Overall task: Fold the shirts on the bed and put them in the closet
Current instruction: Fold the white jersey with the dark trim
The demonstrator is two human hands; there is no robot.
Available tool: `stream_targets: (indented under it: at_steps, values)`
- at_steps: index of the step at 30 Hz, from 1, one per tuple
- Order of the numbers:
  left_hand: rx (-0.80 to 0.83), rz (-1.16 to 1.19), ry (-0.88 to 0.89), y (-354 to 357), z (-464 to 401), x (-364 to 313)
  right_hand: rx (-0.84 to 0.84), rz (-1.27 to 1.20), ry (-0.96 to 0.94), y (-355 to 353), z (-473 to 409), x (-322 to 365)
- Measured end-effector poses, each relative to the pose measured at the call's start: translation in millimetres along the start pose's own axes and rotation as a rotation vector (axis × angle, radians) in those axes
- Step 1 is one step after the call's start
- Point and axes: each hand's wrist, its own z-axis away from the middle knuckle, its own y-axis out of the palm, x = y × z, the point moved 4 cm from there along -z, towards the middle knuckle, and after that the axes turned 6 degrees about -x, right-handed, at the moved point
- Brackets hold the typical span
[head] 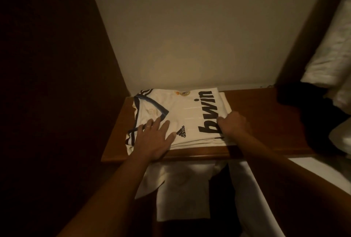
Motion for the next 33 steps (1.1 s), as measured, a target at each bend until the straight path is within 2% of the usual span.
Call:
stream_targets:
  at_steps: [4, 8, 11, 13, 14, 15, 17, 20, 25, 29, 31, 33]
  values:
    - [0.014, 0.049, 0.005, -1, 0, 2, 0.034, -0.151, 0.034, 1, -8, 4]
    - [-0.138, 0.065, -0.004, -19, -1, 5, -0.033, -0.24, 0.003, -6, -13, -8]
    - [-0.03, -0.006, -0.004, -9, 4, 15, -0.049, 0.036, -0.05, -3, -5, -14]
    - [0.018, -0.033, -0.007, -1, 7, 19, -0.187, 0.268, -0.217, -5, 5, -4]
    - [0.022, -0.035, -0.007, 0, 7, 19, -0.231, 0.305, -0.342, -4, 12, 4]
    - [0.022, -0.035, -0.008, 0, 8, 20, -0.217, 0.309, -0.455, 1, 18, 10]
    - [0.018, -0.044, -0.021, -1, 10, 20, -0.074, 0.337, -0.602, 17, 26, 11]
    - [0.016, -0.072, -0.074, -1, 16, 23, 0.1, 0.417, -0.592, 35, 27, -7]
    - [0.056, -0.106, -0.121, -4, 14, 17, 0.181, 0.441, -0.561, 31, 20, -8]
    - [-0.036, -0.219, -0.052, -38, 16, -2, 0.152, 0.429, -0.622, 8, 27, 5]
    - [-0.037, -0.161, -0.034, -63, 26, -19, 0.153, 0.4, -0.669, -11, 42, 15]
    - [0.042, -0.056, -0.01, -96, 42, -34, 0.213, 0.398, -0.678, -36, 63, 30]
